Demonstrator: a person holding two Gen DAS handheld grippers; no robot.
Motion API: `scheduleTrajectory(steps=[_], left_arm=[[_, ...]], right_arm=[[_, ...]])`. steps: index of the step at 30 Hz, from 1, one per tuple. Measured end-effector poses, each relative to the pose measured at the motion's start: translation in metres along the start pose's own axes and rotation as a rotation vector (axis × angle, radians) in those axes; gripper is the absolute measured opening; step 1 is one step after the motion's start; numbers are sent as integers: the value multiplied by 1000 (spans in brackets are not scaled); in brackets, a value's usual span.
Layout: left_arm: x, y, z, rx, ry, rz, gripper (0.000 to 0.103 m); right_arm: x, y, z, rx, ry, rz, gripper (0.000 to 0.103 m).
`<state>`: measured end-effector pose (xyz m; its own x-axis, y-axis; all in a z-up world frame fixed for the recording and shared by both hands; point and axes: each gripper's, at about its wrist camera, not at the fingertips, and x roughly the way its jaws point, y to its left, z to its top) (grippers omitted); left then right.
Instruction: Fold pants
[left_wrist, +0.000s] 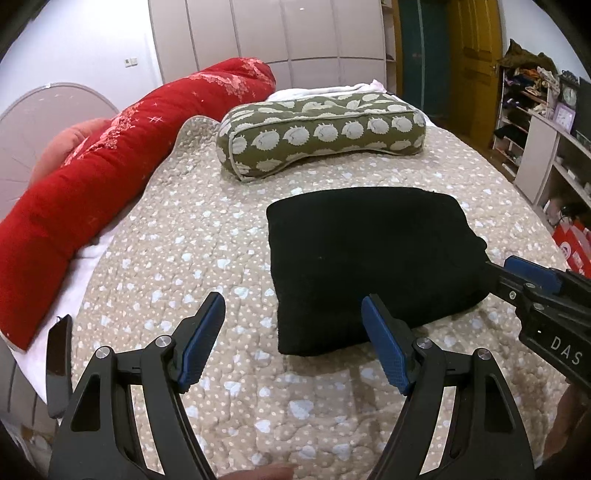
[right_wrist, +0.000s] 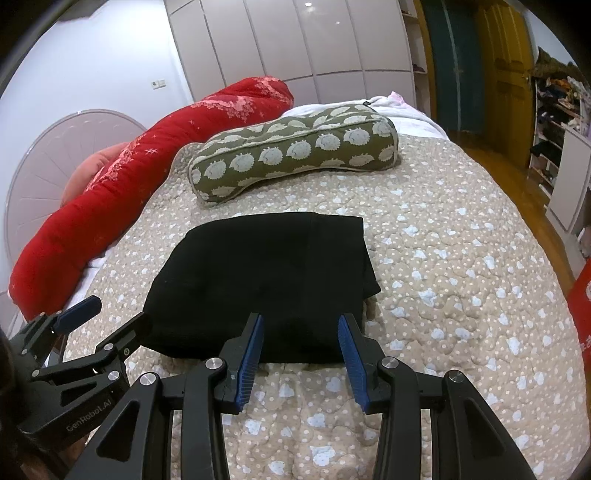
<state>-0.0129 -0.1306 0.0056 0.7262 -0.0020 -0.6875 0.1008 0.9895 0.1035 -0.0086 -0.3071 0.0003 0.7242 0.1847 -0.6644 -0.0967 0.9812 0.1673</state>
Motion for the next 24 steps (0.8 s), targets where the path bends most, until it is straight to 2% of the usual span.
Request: scheduleTrajectory(steps=[11, 24], left_arm=[[2, 1, 2, -38, -3, -86, 77], [9, 0, 0, -52, 18, -120, 77]], right_arm=[[6, 4, -1, -16, 13, -8, 40], [11, 1, -1, -26, 21, -24, 40]])
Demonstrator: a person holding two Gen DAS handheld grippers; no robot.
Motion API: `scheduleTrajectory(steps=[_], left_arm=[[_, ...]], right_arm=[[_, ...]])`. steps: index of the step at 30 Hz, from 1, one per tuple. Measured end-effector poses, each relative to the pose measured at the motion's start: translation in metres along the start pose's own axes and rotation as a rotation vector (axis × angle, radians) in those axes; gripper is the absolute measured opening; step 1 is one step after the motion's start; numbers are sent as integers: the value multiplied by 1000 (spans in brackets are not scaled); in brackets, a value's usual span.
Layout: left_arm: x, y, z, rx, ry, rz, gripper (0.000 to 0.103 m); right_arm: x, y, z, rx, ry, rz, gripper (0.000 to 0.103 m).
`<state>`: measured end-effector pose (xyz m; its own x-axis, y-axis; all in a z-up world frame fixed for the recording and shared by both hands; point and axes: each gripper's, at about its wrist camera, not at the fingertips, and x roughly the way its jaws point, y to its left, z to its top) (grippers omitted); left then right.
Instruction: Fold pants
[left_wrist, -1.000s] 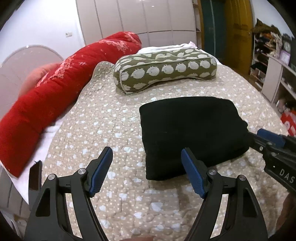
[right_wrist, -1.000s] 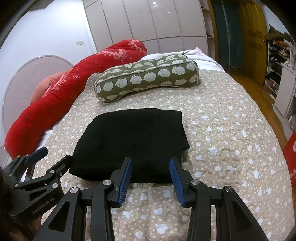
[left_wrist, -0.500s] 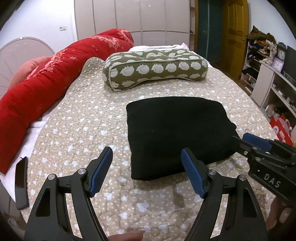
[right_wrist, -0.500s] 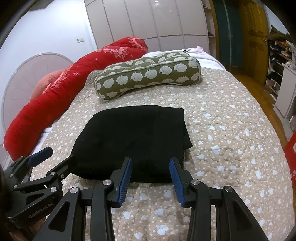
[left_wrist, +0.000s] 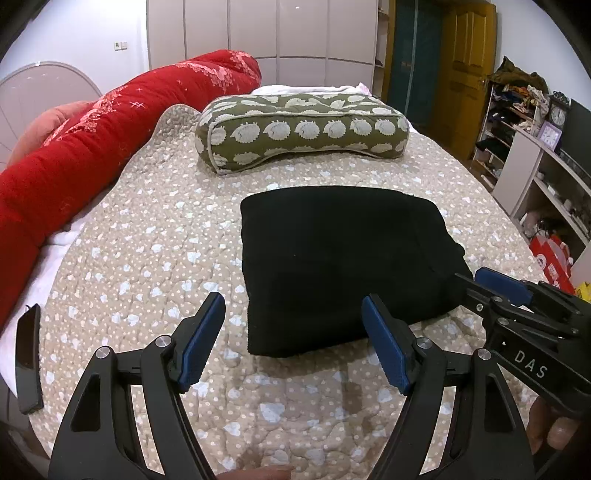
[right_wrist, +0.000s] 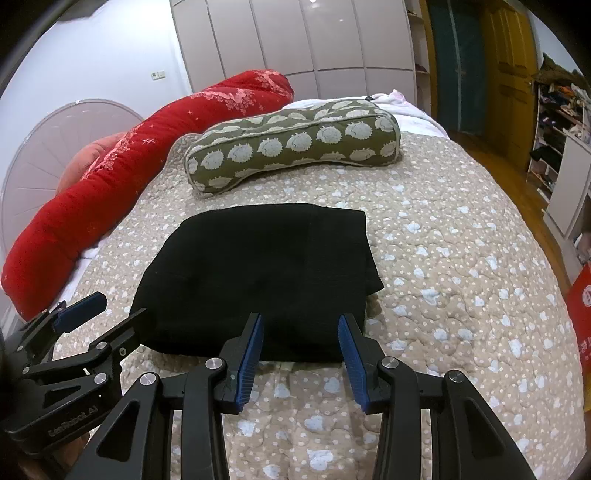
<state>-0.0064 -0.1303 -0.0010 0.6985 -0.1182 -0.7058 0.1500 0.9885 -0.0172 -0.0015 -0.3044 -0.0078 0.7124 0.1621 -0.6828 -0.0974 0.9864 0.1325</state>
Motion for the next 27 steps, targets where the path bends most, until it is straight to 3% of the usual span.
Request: scheduleTrajectory(steps=[27], left_arm=[[4, -3, -1, -2, 22, -18, 77]], right_arm=[[4, -6, -1, 12, 8, -3, 40]])
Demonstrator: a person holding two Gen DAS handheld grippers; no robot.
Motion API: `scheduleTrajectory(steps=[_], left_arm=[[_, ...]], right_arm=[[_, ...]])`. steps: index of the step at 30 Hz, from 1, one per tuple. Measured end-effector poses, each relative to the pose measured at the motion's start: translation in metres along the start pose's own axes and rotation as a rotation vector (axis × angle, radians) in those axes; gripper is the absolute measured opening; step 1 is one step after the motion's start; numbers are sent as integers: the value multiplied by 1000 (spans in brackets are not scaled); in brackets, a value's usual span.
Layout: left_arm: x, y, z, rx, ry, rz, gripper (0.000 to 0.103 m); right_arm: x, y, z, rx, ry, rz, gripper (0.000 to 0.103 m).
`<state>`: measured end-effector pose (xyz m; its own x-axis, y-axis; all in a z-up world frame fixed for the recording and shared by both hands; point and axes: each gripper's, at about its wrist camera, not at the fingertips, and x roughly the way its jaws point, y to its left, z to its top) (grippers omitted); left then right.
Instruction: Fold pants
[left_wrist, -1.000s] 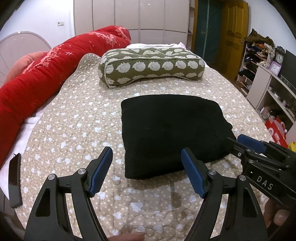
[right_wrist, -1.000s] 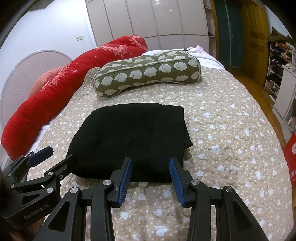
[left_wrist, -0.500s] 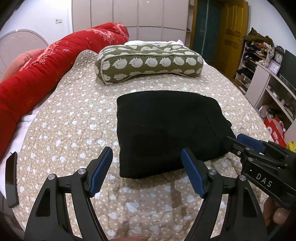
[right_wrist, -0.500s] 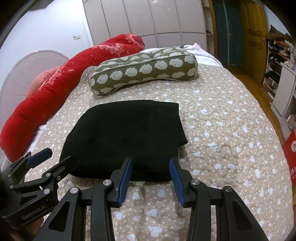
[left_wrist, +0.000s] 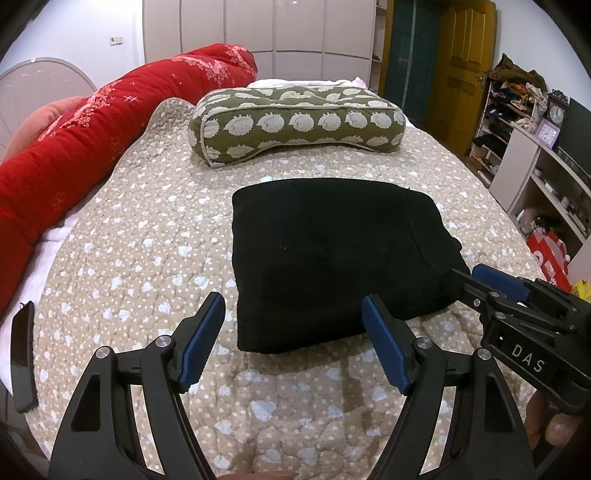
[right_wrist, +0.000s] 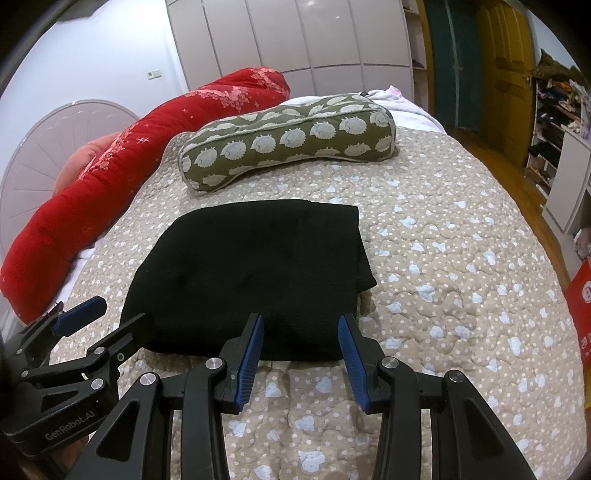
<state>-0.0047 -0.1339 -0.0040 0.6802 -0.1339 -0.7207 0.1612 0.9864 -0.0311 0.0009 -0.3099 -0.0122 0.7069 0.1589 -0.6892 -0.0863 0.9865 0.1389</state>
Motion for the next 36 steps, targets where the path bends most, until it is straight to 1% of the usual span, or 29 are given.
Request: scheduleTrajectory(steps=[16, 29, 36], left_arm=[[0, 0, 0, -3, 6, 1, 77], [1, -2, -1, -6, 16, -18, 77], [3, -5, -1, 2, 18, -18, 77]], right_arm=[[-3, 1, 0, 3, -3, 3, 41], [-2, 0, -1, 4, 0, -3, 40], [-2, -6, -2, 18, 2, -2, 41]])
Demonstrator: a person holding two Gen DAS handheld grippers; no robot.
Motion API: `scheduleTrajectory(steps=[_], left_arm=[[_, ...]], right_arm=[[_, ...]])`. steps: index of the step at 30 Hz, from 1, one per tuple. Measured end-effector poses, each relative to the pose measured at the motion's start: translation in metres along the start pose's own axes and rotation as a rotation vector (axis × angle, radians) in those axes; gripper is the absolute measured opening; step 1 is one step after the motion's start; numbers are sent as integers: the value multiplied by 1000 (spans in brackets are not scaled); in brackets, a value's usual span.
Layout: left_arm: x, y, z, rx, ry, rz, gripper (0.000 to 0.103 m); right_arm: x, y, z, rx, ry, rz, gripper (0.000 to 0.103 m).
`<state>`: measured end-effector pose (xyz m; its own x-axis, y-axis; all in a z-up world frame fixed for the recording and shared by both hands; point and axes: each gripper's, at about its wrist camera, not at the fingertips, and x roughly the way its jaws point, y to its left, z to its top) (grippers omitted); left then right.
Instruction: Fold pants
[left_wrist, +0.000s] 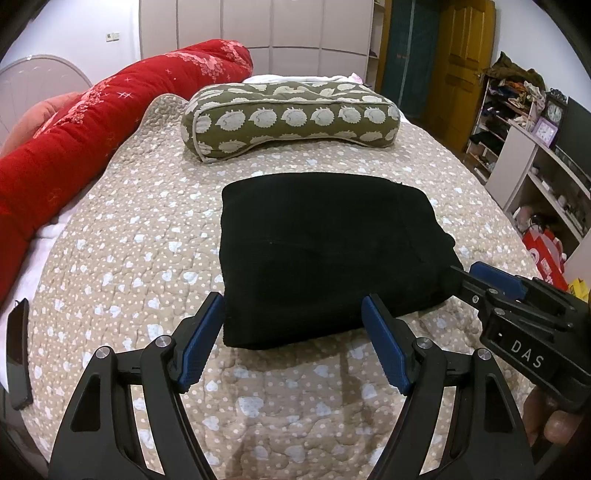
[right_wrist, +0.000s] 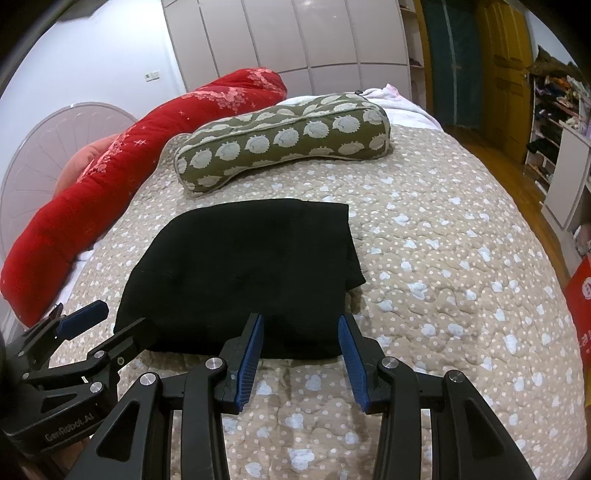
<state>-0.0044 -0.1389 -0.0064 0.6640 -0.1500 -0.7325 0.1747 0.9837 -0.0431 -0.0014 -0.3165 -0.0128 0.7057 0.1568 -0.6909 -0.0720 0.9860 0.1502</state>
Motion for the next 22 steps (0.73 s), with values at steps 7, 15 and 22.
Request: scheduleTrajectory(steps=[7, 15, 22], left_arm=[[1, -1, 0, 2, 3, -1, 77], [8, -3, 1, 4, 16, -7, 77], [14, -4, 6, 19, -1, 0, 77]], right_arm=[[1, -4, 0, 2, 2, 1, 41], [4, -17, 3, 3, -3, -29, 40], [19, -57, 18, 17, -13, -156, 40]])
